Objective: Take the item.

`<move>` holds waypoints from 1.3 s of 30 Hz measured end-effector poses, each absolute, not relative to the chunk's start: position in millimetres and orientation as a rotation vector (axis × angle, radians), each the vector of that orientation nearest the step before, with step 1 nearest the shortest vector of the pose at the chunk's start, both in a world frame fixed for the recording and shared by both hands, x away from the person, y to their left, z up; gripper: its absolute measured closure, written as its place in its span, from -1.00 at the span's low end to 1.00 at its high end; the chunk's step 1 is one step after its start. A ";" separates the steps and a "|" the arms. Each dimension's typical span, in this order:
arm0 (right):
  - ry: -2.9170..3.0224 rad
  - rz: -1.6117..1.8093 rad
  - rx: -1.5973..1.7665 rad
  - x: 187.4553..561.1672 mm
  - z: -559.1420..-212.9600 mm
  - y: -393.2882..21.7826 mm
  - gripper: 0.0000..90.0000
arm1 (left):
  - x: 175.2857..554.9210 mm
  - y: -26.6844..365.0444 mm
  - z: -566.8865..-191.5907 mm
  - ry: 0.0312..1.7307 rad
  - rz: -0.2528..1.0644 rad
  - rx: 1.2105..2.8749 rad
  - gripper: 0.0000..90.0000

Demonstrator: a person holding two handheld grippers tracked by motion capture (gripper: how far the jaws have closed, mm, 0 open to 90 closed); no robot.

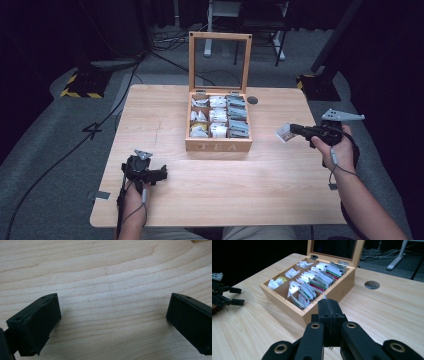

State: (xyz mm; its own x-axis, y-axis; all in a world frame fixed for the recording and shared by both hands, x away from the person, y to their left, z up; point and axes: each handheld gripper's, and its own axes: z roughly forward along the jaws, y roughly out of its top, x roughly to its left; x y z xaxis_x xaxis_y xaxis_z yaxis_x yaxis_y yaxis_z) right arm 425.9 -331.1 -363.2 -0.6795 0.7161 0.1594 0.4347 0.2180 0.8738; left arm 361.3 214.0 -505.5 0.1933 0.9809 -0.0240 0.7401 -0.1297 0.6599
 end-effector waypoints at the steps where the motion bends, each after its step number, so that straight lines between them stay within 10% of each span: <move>1: 2.214 1.441 1.086 426.2 -364.9 -332.3 1.00 | 361.3 214.0 -505.5 1.602 0.578 1.931 -1.00; 39: 2.276 1.289 1.400 437.0 -450.6 -361.1 1.00 | 361.1 213.9 -505.4 1.606 0.586 1.930 -1.00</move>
State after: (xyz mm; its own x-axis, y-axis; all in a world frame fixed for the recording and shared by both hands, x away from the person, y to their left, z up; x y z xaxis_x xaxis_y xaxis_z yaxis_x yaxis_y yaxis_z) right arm 437.0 -361.1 -450.6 -0.5429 0.7941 0.2731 0.6427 0.1836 0.7438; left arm 361.1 213.9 -505.4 0.1889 0.9818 -0.0187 0.7393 -0.1296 0.6608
